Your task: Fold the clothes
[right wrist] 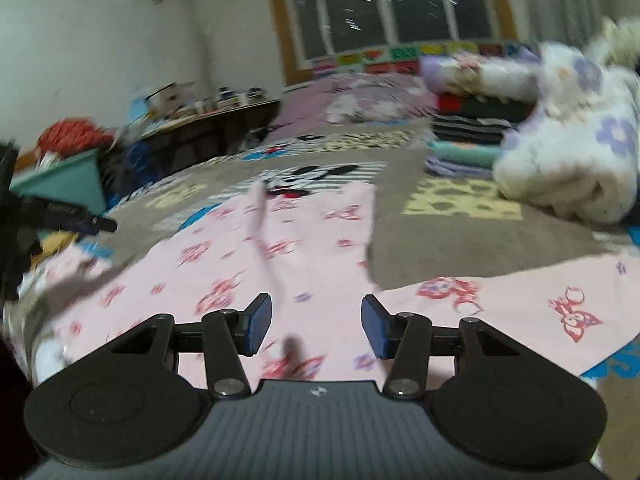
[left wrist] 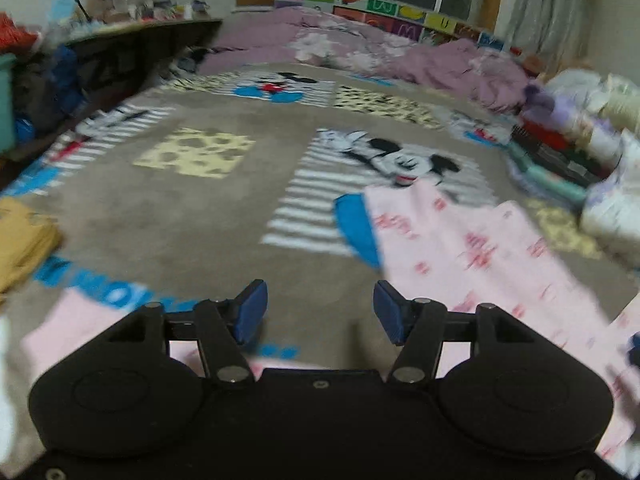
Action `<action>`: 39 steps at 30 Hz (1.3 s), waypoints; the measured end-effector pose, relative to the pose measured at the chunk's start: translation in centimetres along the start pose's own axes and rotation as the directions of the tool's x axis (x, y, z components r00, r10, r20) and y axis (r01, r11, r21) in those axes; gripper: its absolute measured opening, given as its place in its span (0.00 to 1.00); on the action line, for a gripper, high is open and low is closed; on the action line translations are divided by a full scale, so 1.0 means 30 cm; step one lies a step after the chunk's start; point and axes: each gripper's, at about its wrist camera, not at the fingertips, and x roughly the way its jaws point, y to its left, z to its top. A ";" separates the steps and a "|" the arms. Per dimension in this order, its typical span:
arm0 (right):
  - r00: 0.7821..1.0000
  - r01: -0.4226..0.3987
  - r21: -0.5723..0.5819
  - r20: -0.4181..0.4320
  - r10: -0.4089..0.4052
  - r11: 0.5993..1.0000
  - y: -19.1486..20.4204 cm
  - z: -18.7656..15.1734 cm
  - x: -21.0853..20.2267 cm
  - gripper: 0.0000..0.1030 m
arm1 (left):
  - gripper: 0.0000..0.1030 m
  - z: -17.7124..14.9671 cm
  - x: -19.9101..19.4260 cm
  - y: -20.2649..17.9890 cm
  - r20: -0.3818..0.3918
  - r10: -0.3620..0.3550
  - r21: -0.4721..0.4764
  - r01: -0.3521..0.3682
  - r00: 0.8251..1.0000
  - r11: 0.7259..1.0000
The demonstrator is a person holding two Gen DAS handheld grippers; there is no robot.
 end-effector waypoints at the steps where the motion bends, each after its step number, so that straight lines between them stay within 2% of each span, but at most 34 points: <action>1: 1.000 -0.001 0.032 -0.005 0.002 0.999 -0.021 0.013 0.013 0.49 | 0.56 0.018 0.020 -0.004 -0.003 -0.013 -0.011 0.013 1.000 1.000; 7: 0.999 -0.032 0.204 -0.018 0.036 0.978 -0.146 0.124 0.109 0.49 | 0.56 0.124 0.142 -0.021 -0.026 -0.099 -0.075 0.096 0.995 0.993; 12: 0.993 -0.072 0.353 -0.066 0.101 0.933 -0.246 0.250 0.251 0.50 | 0.56 0.191 0.246 -0.023 -0.062 -0.138 -0.103 0.132 0.988 0.986; 15: 0.991 -0.064 0.356 -0.090 0.102 0.932 -0.269 0.317 0.352 0.50 | 0.56 0.221 0.297 -0.020 -0.066 -0.151 -0.110 0.143 0.986 0.984; 20: 0.984 -0.042 0.394 -0.141 0.106 0.918 -0.305 0.394 0.500 0.50 | 0.56 0.261 0.390 -0.002 -0.087 -0.225 -0.164 0.209 0.971 0.964; 22: 0.982 -0.033 0.399 -0.159 0.104 0.916 -0.310 0.411 0.547 0.50 | 0.56 0.266 0.437 0.012 -0.103 -0.268 -0.213 0.242 0.958 0.947; 27: 0.977 -0.024 0.391 -0.187 0.105 0.920 -0.322 0.407 0.657 0.50 | 0.56 0.261 0.531 0.042 -0.132 -0.321 -0.300 0.271 0.938 0.915; 29: 0.974 -0.024 0.404 -0.197 0.112 0.915 -0.330 0.396 0.688 0.50 | 0.54 0.261 0.552 0.041 -0.141 -0.324 -0.302 0.271 0.936 0.914; 32: 0.973 -0.027 0.426 -0.198 0.122 0.904 -0.350 0.383 0.728 0.50 | 0.51 0.269 0.577 0.045 -0.139 -0.355 -0.325 0.296 0.924 0.898; 35: 0.972 -0.046 0.463 -0.184 0.147 0.885 -0.368 0.379 0.749 0.50 | 0.42 0.270 0.595 0.051 -0.138 -0.373 -0.340 0.310 0.917 0.888; 39: 0.969 -0.057 0.483 -0.183 0.164 0.874 -0.385 0.380 0.777 0.43 | 0.40 0.260 0.609 0.052 -0.140 -0.393 -0.353 0.325 0.909 0.877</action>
